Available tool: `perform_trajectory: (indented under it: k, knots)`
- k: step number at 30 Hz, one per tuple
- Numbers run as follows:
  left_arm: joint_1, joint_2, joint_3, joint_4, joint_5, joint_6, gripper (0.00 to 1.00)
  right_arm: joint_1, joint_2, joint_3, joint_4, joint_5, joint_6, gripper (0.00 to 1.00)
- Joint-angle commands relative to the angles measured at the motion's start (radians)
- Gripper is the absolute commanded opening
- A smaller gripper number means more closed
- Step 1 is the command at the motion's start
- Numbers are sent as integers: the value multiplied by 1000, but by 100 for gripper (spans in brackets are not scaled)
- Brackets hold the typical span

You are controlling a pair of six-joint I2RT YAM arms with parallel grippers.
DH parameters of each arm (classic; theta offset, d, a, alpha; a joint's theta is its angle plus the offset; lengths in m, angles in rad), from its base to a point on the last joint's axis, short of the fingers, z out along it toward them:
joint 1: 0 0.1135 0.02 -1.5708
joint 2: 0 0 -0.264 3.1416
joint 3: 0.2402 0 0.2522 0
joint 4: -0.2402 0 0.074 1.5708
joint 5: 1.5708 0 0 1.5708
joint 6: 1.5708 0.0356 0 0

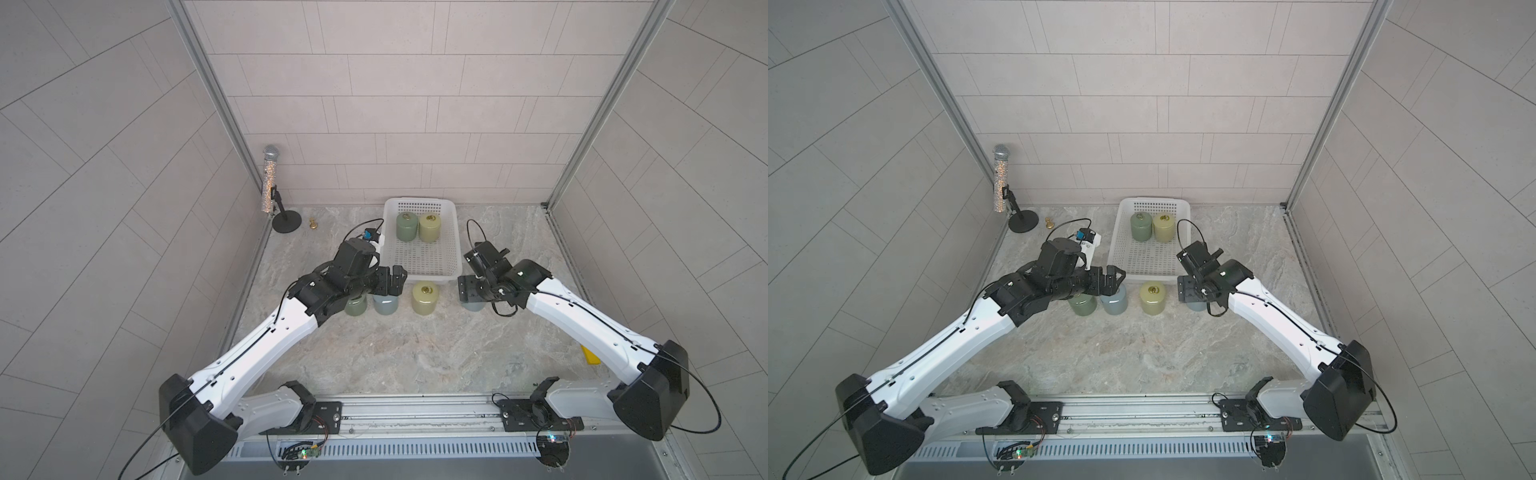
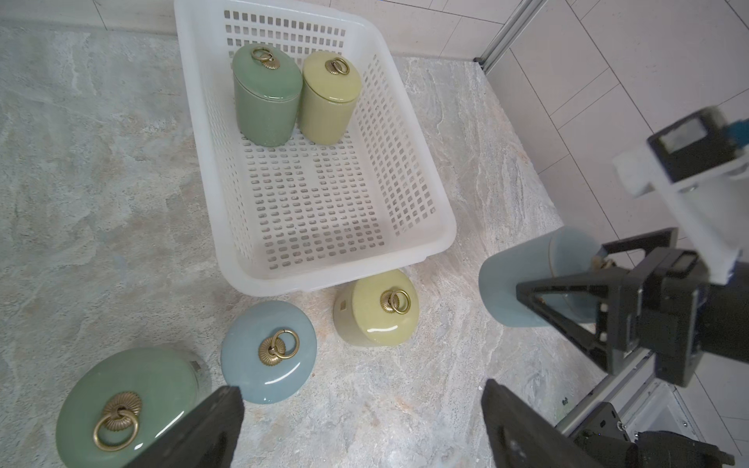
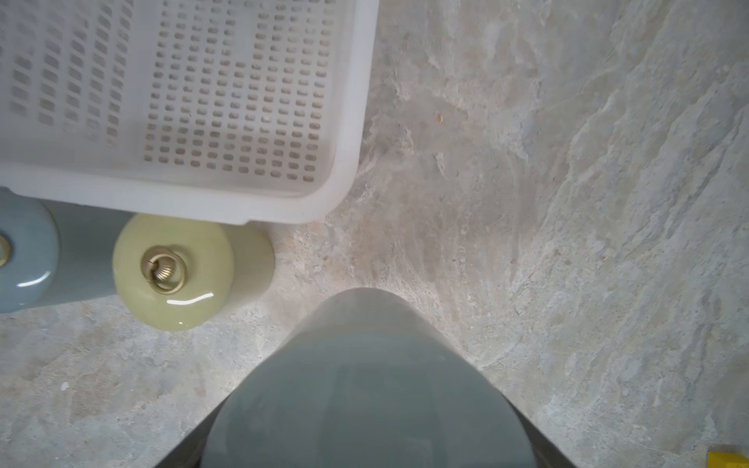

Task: Take the tea canister out of the basket
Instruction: Place the tea canister at the center of the board.

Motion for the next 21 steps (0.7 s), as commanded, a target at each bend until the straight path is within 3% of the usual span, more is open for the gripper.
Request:
perform_trajectory:
  k: [1, 9, 21]
  knots:
    - [5, -45, -22, 21, 10, -23, 100, 16, -35, -71, 128, 40, 40, 78]
    - [4, -105, -54, -16, -26, -61, 100, 19, 17, -180, 295, 37, 30, 78]
    - [4, -166, -60, -72, -49, -90, 100, 19, 184, -134, 392, 42, -10, 78]
